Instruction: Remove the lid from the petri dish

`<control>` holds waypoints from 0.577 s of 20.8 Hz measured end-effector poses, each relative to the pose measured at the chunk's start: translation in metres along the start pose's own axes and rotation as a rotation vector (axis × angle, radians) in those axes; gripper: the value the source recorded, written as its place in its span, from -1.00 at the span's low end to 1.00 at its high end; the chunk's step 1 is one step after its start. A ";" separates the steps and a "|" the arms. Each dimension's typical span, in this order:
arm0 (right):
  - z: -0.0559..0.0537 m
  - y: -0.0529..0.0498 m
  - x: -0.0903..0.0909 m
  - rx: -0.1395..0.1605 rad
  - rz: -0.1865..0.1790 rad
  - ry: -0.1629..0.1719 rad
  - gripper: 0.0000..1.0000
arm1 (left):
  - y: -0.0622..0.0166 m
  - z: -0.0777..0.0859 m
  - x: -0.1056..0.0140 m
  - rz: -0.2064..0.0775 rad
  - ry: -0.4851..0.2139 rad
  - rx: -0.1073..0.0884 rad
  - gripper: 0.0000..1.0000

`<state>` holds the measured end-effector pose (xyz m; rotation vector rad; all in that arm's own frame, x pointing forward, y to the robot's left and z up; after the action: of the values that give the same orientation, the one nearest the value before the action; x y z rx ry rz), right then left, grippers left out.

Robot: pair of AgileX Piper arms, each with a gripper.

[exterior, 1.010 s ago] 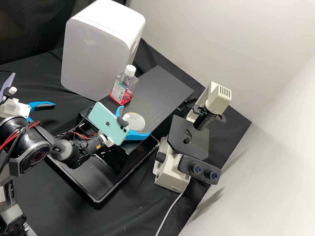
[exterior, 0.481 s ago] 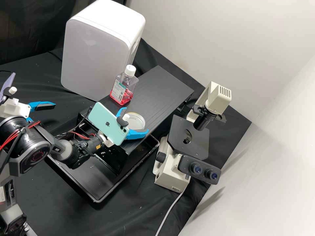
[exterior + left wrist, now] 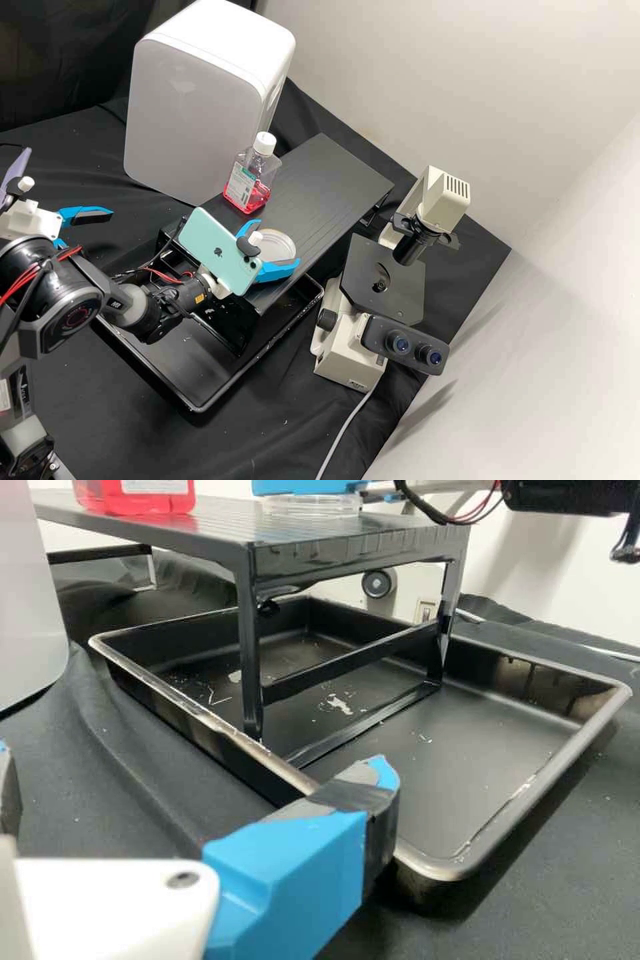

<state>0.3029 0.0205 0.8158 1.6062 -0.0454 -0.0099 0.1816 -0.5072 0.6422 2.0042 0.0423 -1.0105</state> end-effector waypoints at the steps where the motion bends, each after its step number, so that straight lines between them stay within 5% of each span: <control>1: 0.000 0.000 0.000 0.000 0.000 0.000 -1.00 | 0.0000 0.000 0.000 0.000 0.000 0.000 1.00; 12: 0.001 0.000 -0.001 0.009 -0.001 -0.001 -1.00 | 0.0000 0.000 0.000 0.001 0.004 -0.002 1.00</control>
<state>0.3021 0.0199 0.8152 1.6149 -0.0456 -0.0116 0.1816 -0.5072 0.6422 2.0041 0.0441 -1.0052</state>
